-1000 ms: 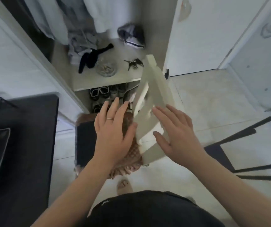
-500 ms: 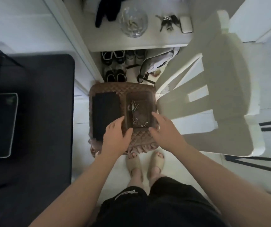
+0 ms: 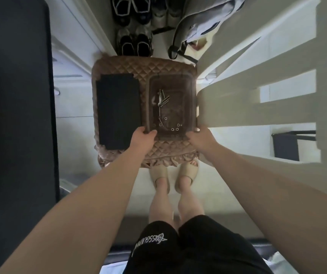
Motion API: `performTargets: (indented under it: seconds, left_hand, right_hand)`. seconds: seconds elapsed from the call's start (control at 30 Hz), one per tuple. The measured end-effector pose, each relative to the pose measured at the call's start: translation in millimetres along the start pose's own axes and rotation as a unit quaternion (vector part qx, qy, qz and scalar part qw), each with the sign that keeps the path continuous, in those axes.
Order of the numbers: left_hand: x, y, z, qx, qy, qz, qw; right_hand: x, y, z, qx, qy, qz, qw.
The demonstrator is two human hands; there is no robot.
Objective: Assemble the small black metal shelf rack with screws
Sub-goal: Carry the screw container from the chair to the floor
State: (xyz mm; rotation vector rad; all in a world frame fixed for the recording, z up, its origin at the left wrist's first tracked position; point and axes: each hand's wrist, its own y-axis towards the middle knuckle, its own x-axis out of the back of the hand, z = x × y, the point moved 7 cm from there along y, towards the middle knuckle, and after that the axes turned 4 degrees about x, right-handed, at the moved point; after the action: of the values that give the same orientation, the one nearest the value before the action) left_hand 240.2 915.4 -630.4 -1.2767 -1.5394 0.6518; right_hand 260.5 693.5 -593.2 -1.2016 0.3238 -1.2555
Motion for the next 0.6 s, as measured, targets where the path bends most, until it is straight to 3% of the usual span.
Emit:
performTargets:
  seconds: [0.23, 0.6]
  left_hand:
    - [1.8, -5.5, -2.5, 0.002, 0.007, -0.019, 1.000]
    - [24.1, -62.3, 3.6, 0.011, -0.092, 0.011, 0.996]
  right_hand:
    - [4.8, 8.1, -0.2, 0.017, 0.006, -0.009, 1.000]
    - [17.9, -58.7, 16.9, 0.059, 0.007, 0.008, 0.998]
